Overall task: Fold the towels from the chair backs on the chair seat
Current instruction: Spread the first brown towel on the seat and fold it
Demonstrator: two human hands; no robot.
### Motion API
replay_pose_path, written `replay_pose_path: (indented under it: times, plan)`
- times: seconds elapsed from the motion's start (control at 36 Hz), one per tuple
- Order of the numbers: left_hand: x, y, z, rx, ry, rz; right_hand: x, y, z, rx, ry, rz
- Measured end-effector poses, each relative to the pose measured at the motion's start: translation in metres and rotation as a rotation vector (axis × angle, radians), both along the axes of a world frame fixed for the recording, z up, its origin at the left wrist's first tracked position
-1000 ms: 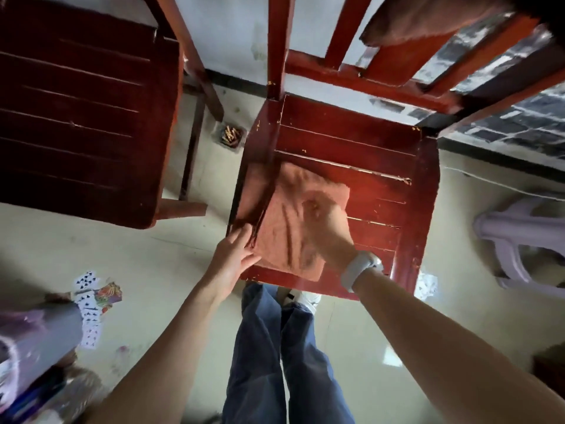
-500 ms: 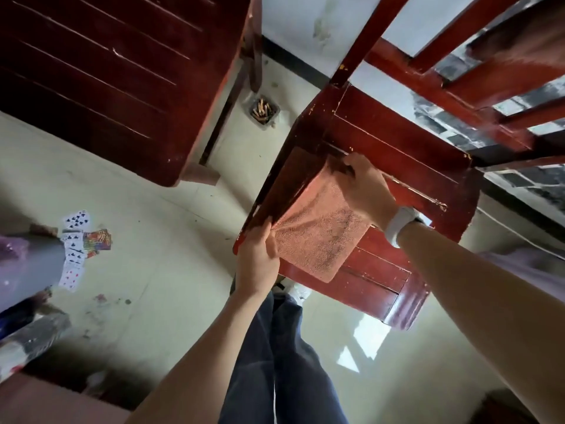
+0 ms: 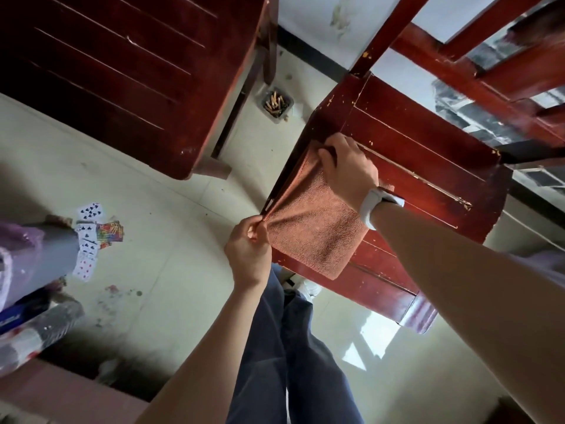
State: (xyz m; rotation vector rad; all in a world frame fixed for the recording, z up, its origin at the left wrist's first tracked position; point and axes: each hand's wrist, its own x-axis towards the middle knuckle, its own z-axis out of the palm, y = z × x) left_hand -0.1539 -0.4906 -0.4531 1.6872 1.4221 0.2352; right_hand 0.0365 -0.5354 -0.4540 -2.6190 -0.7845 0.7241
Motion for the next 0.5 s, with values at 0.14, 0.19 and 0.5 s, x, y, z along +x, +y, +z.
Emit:
replay_pose_path:
  times: [0.14,0.19,0.5]
  plan:
    - [0.008,0.007,-0.002,0.025,0.086,-0.019,-0.002,0.001,-0.008,-0.042,-0.084,-0.060]
    - [0.009,0.009,-0.002,0.010,0.110,-0.054,-0.002,0.001,-0.008,-0.048,-0.107,-0.074]
    - [0.026,-0.004,-0.001,0.505,0.171,-1.019,-0.050,-0.069,0.007,0.093,-0.371,0.231]
